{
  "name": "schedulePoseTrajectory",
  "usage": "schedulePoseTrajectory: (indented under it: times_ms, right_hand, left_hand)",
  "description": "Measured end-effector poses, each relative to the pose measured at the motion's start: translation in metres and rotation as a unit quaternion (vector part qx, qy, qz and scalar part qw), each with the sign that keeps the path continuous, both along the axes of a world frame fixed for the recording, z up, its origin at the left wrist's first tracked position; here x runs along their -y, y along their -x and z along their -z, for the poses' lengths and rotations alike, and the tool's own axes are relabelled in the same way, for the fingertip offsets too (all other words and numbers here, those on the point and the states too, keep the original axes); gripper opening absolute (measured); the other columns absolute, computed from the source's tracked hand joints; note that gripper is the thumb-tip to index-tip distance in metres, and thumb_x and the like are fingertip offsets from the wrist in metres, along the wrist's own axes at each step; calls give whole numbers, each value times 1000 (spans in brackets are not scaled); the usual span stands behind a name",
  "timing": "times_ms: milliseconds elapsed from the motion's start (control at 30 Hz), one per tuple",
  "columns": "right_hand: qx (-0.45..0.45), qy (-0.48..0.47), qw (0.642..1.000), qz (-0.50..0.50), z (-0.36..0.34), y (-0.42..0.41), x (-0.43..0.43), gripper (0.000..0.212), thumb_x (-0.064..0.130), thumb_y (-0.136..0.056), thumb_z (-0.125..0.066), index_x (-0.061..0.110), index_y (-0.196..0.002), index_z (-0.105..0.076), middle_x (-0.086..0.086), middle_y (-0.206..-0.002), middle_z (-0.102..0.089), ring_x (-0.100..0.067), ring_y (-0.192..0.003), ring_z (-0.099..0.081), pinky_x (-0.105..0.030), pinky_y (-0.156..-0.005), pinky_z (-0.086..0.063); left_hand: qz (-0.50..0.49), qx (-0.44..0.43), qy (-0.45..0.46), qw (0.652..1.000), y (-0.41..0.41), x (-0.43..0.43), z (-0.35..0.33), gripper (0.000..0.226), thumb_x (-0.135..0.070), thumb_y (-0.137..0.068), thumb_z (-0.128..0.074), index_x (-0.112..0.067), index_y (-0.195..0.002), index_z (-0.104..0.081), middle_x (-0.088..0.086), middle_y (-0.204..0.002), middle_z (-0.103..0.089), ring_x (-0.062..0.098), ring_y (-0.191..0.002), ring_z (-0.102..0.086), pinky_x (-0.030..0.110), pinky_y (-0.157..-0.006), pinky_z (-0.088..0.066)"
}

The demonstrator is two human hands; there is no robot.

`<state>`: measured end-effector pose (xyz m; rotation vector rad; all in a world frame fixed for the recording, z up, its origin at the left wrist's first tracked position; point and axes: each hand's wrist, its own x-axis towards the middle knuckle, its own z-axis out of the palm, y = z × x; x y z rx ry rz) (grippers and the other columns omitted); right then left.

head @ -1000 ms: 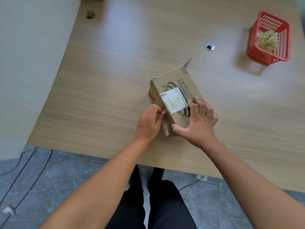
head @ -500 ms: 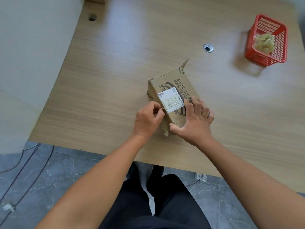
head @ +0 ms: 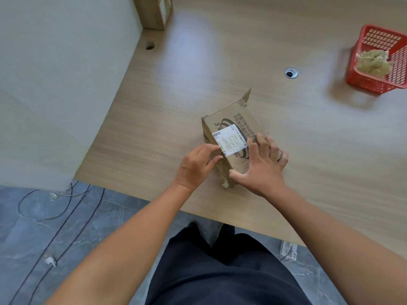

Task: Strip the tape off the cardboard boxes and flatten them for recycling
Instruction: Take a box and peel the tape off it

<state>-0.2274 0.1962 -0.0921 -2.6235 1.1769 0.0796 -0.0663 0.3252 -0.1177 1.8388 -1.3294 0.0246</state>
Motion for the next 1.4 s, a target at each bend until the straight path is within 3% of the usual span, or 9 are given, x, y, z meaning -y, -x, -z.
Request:
schedulePoseTrajectory:
  times_ms: [333,500,600,700,800,933,1133,1267,1400]
  right_hand:
    - [0,1,1000,-12,0,0,0,103,85,-62,-36,28,-147,-21,0,-162,-6,-23,-152,8,-69,-115,-6]
    - [-2,2,1000,-15,-1,0,-1,105,87,-63,-34,28,-148,-22,0,-163,-7,-24,-152,7,-69,-116,-6]
    - [2,-4,1000,-20,-1,1,0,106,88,-64,-34,28,-150,-23,1,-163,-6,-24,-152,7,-68,-117,-4]
    - [11,-7,1000,-26,0,3,1,106,87,-65,-35,27,-151,-22,0,-164,-6,-25,-152,7,-68,-117,-3]
    - [9,-2,1000,-28,2,2,1,106,87,-67,-35,26,-152,-21,-1,-164,-5,-25,-152,7,-68,-117,-2]
    - [6,-2,1000,-29,1,1,1,107,87,-68,-34,25,-153,-19,0,-164,-3,-25,-152,10,-68,-116,0]
    - [2,-15,999,-33,-3,1,2,108,88,-68,-32,25,-154,-19,-1,-165,-3,-25,-152,10,-67,-116,-1]
    - [9,-7,999,-32,-4,2,1,109,87,-68,-31,24,-156,-22,-3,-166,-6,-25,-153,7,-66,-115,-6]
    - [10,-1,999,-37,0,4,2,108,86,-67,-34,24,-155,-23,-2,-165,-7,-25,-152,6,-66,-114,-9]
  left_hand:
    - [-59,-34,15,998,15,6,-8,15,1,-84,-78,-2,-98,-75,8,-96,-76,22,-86,-73,36,-79,-60]
    - [-34,51,-27,998,13,11,-17,7,4,-82,-73,0,-78,-69,11,-80,-69,29,-68,-65,42,-56,-54]
    - [-54,31,-37,997,11,18,-20,13,4,-76,-72,-3,-71,-63,8,-73,-64,28,-60,-58,39,-50,-50]
    - [-85,-97,-40,991,12,20,-17,11,2,-79,-71,-6,-74,-66,1,-74,-68,20,-66,-63,38,-59,-54]
    - [-104,-267,-52,957,15,16,-11,13,-4,-86,-72,-17,-84,-70,-15,-84,-71,1,-79,-67,18,-69,-54]
    - [-47,-220,-70,972,7,12,-20,9,-13,-91,-73,-16,-99,-72,-8,-98,-68,4,-92,-66,17,-79,-54]
    - [-42,-286,-189,938,2,33,-33,56,-26,-82,-82,-35,-132,-59,-2,-129,-34,16,-125,-42,37,-112,-42]
    - [-75,-212,-190,956,13,32,-19,52,-35,-93,-69,-42,-141,-52,-8,-161,-14,18,-151,-8,41,-123,-13]
    - [-141,-222,-142,954,22,48,-17,31,-36,-97,-65,-36,-128,-65,-3,-158,-24,16,-149,-16,48,-123,-22]
